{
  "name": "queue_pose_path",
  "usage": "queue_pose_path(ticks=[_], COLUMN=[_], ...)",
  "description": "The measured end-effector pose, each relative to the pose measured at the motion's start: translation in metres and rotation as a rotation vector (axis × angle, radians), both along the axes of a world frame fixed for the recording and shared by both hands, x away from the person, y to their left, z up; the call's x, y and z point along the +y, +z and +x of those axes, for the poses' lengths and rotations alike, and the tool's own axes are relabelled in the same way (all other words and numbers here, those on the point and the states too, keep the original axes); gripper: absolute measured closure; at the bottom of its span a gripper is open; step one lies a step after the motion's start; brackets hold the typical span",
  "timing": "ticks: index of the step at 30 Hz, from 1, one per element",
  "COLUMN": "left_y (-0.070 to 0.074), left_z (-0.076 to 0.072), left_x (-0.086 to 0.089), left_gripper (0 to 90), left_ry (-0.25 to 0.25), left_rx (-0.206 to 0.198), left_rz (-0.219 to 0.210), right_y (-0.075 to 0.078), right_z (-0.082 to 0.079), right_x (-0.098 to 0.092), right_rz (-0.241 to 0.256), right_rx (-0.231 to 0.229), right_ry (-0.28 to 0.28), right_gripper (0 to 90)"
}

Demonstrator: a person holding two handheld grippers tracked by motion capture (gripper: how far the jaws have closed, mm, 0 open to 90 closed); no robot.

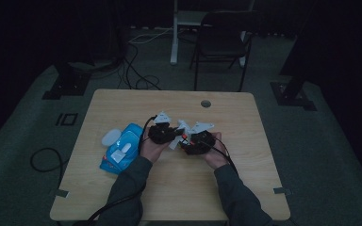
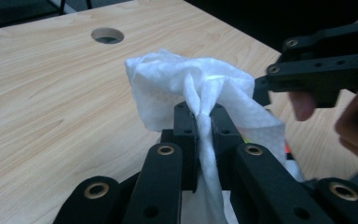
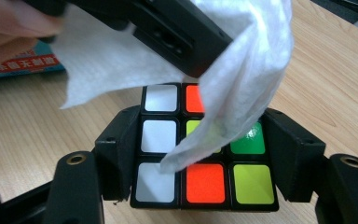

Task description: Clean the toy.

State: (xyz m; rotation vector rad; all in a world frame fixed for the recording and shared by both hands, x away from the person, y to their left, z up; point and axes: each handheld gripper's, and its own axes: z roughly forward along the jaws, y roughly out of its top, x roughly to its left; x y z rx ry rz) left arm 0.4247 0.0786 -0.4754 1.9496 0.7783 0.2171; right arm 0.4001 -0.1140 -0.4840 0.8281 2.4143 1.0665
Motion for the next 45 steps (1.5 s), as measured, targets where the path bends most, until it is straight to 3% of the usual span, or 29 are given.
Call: queue_pose_path(ticks=[10,22,38,45], left_y=[-0.007,-0.024,-0.034,-0.031], left_z=[0.004,0.007,0.008,0.007], left_x=[0.001,0.000,0.000,0.001], left_gripper=[85.5,85.5,85.6,85.6], left_ry=[0.010,0.017,0.016,0.011], left_rx=[0.029,0.076,0.102,0.099], left_rz=[-0.001,0.030,0.062,0.041], right_y=[0.003,0.006,0.014,0.014], right_z=[-0.003,-0.004,-0.004,-0.004], right_x=[-0.001,-0.004,-0.009,-0.009], right_rz=[0.007,0.010,0.027,0.024], right_rx=[-0.012,-0.022,-0.046,-0.042], right_ry=[0.003,0.000,-0.011,-0.001], right_gripper=[34.2,34.2,34.2,34.2])
